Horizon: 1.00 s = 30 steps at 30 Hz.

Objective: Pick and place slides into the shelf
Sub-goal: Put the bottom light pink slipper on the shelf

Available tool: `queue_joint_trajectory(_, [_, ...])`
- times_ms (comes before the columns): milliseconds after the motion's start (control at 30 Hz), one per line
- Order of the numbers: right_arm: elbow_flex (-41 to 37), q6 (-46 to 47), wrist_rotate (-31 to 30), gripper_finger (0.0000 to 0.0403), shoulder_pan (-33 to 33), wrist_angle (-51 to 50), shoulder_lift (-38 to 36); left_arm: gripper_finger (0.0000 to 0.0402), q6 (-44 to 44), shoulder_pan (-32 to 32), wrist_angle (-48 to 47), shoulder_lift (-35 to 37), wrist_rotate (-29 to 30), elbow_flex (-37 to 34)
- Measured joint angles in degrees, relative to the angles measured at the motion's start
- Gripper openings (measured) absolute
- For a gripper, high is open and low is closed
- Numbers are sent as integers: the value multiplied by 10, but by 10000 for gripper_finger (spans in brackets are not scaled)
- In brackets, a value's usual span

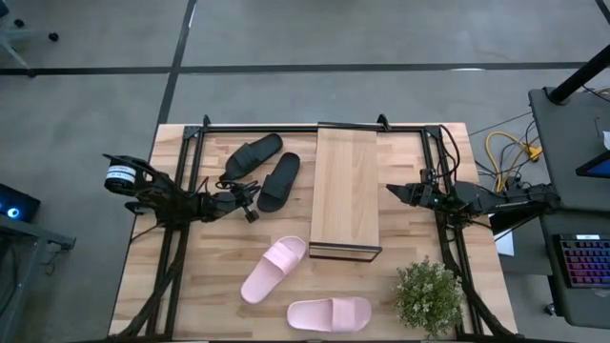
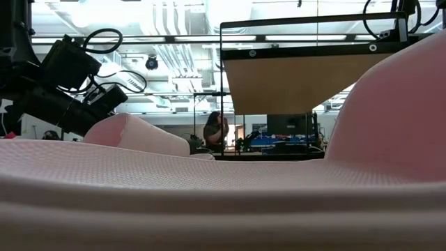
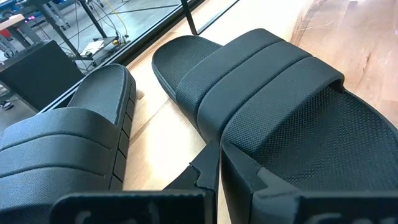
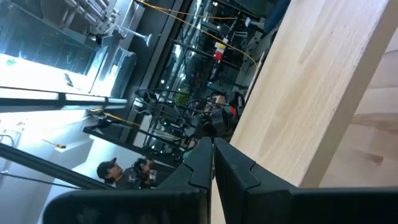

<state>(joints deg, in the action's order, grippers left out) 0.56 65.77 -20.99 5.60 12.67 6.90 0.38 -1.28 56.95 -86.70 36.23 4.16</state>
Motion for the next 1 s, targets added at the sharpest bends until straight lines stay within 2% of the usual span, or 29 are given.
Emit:
queue_joint_trajectory(433, [0, -12, 0, 9, 0, 0, 0, 0, -6, 0, 0, 0, 0, 1])
queue_joint_trajectory(533, [0, -13, 0, 9, 0, 0, 1, 0, -93, 0, 0, 0, 0, 2])
queue_joint_trajectory(700, [0, -17, 0, 9, 0, -1, 4, 0, -359, 0, 0, 0, -1, 2])
queue_joint_trajectory(767, [0, -18, 0, 9, 0, -1, 4, 0, -439, 0, 0, 0, -1, 2])
queue_joint_trajectory(833, [0, -19, 0, 9, 0, -1, 4, 0, -480, 0, 0, 0, 0, 2])
queue_joint_trajectory(1000, [0, -19, 0, 9, 0, -1, 4, 0, -479, 0, 0, 1, -1, 2])
